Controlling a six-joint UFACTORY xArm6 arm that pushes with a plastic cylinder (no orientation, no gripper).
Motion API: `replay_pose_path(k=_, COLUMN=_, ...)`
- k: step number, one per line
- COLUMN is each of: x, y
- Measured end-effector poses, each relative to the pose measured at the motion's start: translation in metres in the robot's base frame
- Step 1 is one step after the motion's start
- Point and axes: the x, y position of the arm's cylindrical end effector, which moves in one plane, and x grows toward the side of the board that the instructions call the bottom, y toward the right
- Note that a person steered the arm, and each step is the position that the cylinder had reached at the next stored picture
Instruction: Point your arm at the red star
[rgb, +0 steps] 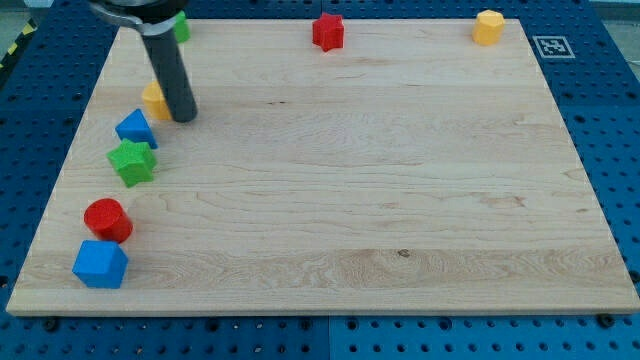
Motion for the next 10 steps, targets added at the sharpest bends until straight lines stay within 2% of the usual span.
replay_pose_path(k=2, x=0.0, y=-0.002)
replay_pose_path(k=4, x=-0.023, y=0.06)
replay_pose_path(k=5, x=-0.048, y=0.089)
replay_pose_path(k=7, x=-0.064, y=0.111)
replay_pose_path(k=8, x=-0.064, y=0.166)
replay_pose_path(k=9, x=-0.066, y=0.248)
replay_pose_path(k=10, x=-0.092, y=0.301)
